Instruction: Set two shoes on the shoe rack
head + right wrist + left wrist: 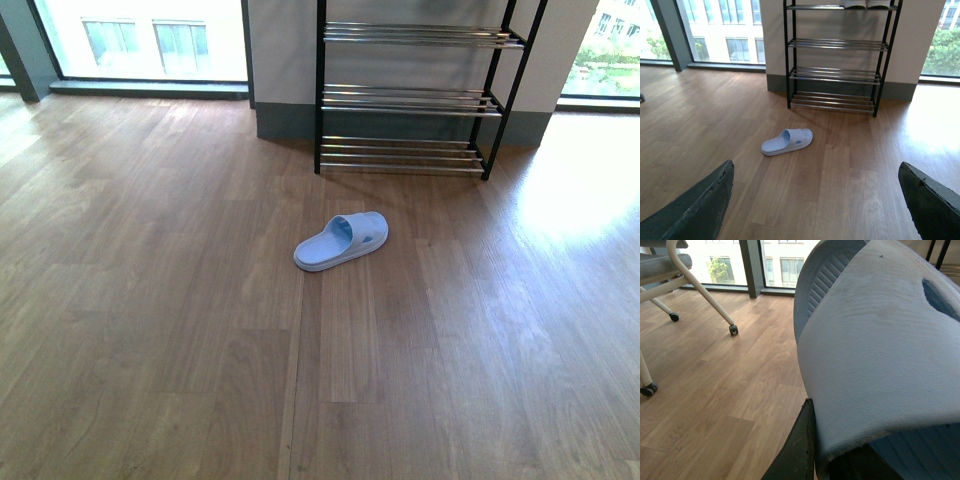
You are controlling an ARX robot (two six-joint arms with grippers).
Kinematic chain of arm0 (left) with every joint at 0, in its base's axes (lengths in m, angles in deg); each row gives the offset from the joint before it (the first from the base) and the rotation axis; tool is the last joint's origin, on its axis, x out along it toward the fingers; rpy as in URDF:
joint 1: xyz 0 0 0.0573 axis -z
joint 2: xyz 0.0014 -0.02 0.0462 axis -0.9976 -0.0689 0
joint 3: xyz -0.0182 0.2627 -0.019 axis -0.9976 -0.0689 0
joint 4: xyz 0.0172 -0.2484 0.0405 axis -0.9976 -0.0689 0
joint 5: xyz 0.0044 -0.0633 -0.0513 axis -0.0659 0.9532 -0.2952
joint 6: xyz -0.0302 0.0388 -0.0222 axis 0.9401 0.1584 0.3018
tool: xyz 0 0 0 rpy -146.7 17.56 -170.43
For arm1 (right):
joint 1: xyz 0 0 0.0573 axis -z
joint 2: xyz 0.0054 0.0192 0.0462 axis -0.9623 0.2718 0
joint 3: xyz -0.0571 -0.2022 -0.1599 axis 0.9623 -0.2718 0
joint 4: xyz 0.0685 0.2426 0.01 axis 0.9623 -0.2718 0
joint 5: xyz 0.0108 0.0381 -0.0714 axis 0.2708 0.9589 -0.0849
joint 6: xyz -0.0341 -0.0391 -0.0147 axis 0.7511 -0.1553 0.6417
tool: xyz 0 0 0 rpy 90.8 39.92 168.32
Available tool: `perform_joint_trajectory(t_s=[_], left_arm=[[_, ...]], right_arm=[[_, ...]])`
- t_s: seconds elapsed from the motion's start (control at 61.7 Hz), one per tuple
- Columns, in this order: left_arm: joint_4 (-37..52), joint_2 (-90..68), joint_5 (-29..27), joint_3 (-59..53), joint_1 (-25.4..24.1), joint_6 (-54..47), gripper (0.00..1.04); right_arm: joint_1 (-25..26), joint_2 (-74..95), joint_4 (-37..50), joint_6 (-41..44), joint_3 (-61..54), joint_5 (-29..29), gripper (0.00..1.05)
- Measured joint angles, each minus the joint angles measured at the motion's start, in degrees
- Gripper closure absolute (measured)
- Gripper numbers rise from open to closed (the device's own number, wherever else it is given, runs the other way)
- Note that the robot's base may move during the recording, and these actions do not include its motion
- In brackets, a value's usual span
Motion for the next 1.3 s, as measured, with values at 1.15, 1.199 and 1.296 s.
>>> perform_joint_trajectory(t_s=[1.15,1.199,1.296], left_arm=[[0.0,0.15,-0.07,0.0,0.09,-0.02,1.02],[0.0,0.15,-0.15,0.0,0.09,-0.02,1.02],[0.0,0.15,-0.13,0.0,0.11,-0.02,1.02]], right_arm=[[0.0,0.02,0.0,0.0,0.0,-0.02,0.09],[0.0,0.0,0.0,0.0,0.0,0.0,0.09],[0.0,-0.02,0.0,0.0,0.0,0.0,0.09]])
